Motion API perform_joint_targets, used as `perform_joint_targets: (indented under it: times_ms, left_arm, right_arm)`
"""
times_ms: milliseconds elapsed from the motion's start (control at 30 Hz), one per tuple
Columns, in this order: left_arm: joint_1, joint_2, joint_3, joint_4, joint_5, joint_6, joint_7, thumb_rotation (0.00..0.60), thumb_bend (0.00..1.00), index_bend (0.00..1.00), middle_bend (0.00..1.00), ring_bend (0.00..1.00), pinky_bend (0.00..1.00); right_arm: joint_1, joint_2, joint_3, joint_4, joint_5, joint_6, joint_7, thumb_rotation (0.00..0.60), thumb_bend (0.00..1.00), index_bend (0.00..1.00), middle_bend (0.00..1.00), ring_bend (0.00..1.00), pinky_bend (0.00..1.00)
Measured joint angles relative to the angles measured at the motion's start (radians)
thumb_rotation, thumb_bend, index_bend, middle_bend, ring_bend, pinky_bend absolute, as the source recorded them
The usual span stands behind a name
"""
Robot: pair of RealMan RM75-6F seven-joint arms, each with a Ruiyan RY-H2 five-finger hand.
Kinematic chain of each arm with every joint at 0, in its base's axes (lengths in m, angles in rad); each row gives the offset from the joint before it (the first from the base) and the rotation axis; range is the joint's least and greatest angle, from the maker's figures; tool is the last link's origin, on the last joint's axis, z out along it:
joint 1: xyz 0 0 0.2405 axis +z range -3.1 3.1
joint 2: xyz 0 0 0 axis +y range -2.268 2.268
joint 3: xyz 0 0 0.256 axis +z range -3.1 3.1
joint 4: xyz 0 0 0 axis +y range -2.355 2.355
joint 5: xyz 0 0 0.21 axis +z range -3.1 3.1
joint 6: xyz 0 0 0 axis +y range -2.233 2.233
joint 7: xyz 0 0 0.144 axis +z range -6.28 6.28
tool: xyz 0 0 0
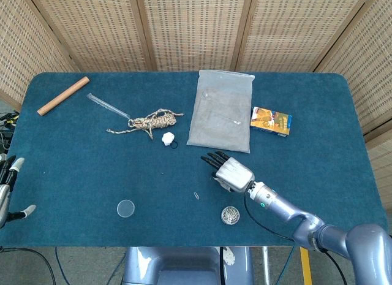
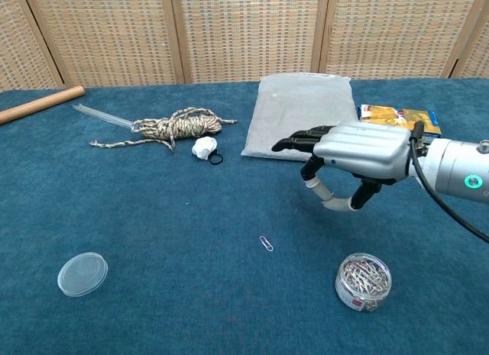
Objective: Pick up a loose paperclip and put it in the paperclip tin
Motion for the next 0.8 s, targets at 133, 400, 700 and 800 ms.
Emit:
perform_joint_targets:
  times_ms: [133, 400, 700, 800]
  left_arm:
    - [0.000, 0.001, 0.001, -0.001, 0.003, 0.000, -0.001, 0.600, 0.00, 0.00, 0.00, 0.00, 0.00]
    - [0.001, 0.000, 0.003, -0.003, 0.008, 0.002, 0.000, 0.600, 0.00, 0.00, 0.00, 0.00, 0.00]
    - [0.004, 0.002, 0.005, -0.005, 0.013, 0.007, -0.001, 0.600, 0.00, 0.00, 0.00, 0.00, 0.00]
    - [0.004, 0.002, 0.005, -0.004, 0.013, 0.006, -0.002, 0.600, 0.00, 0.00, 0.00, 0.00, 0.00]
  right_arm:
    - [0.004, 0.063, -0.026, -0.116, -0.060, 0.037, -0.009, 0.600, 0.65, 0.63, 0.04, 0.00, 0.11]
    - [0.006, 0.153, -0.091, -0.282, -0.159, 0.060, -0.078, 0.600, 0.65, 0.63, 0.04, 0.00, 0.11]
    - [-0.009, 0.158, -0.106, -0.284, -0.155, 0.034, -0.099, 0.600, 0.65, 0.63, 0.04, 0.00, 0.11]
    - [-0.020, 0.161, -0.117, -0.282, -0.152, 0.031, -0.096, 0.600, 0.65, 0.63, 0.04, 0.00, 0.11]
